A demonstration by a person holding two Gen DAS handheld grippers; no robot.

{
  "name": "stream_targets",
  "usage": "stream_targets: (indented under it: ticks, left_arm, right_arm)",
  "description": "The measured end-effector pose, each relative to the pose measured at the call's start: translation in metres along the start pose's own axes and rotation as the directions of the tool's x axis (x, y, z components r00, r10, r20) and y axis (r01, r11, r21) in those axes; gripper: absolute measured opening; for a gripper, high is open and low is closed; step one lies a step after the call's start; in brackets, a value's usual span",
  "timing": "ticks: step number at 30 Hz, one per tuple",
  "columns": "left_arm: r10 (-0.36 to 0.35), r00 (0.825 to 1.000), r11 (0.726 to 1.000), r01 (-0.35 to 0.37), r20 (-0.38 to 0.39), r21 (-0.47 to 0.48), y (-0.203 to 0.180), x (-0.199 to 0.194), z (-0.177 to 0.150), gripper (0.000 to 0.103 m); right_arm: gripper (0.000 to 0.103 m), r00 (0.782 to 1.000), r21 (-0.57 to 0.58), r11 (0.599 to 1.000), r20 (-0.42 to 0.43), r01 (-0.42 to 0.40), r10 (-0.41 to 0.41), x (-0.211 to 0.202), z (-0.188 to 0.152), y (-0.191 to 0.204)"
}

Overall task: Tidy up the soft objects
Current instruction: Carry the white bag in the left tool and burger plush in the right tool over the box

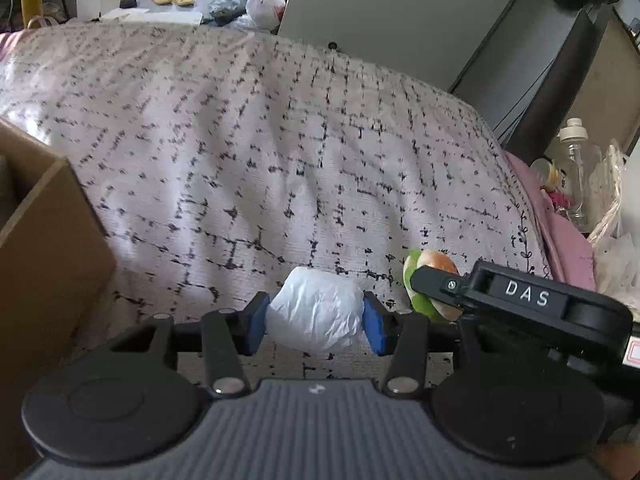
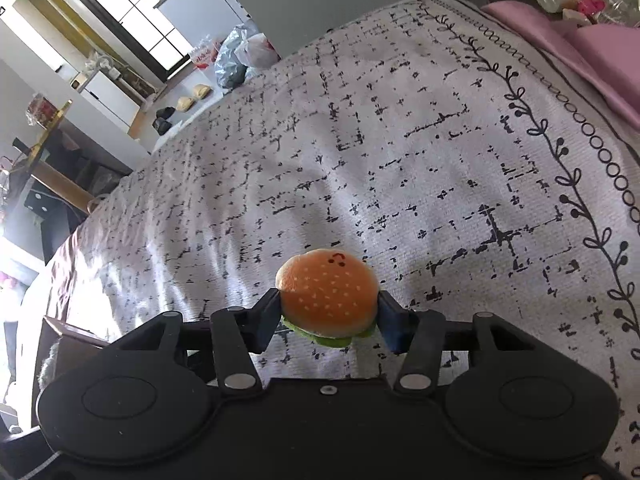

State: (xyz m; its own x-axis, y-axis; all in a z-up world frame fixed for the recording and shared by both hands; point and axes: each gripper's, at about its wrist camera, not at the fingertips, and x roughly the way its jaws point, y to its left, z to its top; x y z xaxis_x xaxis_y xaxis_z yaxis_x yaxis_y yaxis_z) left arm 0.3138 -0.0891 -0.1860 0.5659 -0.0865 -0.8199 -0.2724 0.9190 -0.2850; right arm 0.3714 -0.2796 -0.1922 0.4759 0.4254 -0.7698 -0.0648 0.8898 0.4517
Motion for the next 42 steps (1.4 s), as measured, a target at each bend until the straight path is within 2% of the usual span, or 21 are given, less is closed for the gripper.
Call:
stream_targets:
  ticks: [8,15,17,20,22,30,42]
  left_arm:
    - [0.006,0.999,1.000,-0.007,0.040,0.011,0.005,-0.041,0.001,0.048]
    - [0.023,0.997,1.000,-0.024,0.076,0.019,0.011,-0.080,0.000,0.048]
    - [0.016,0.996,1.000,-0.018,0.084,0.025,0.010,-0.088,-0.001,0.048]
    - [0.013,0.995,1.000,-0.015,0.101,0.019,0.012,-0.101,-0.001,0.048]
    - [0.005,0.994,1.000,-0.007,0.113,0.014,0.013,-0.112,-0.001,0.048]
    - [-0.006,0.989,1.000,0.003,0.147,0.017,0.020,-0.146,-0.003,0.049]
    - [-0.008,0.982,1.000,0.008,0.188,0.001,0.045,-0.181,-0.003,0.049]
  right_arm:
    - [0.051,0.999,-0.013,0.999,0.033,-0.041,0.042,-0.027,-0.011,0.013]
    - [0.051,0.998,-0.027,0.999,0.057,-0.023,0.025,-0.063,-0.024,0.017]
    - [0.051,0.995,0.021,0.996,0.062,-0.083,0.081,-0.071,-0.021,0.015]
    - [0.051,0.994,0.007,0.998,0.090,-0.070,0.069,-0.084,-0.023,0.022]
    - [0.051,0.990,0.035,0.993,0.085,-0.114,0.111,-0.088,-0.026,0.022]
    - [0.051,0.988,-0.040,0.994,0.114,-0.099,0.103,-0.108,-0.042,0.056]
    - [0.051,0.981,-0.071,0.990,0.144,-0.124,0.133,-0.126,-0.053,0.091]
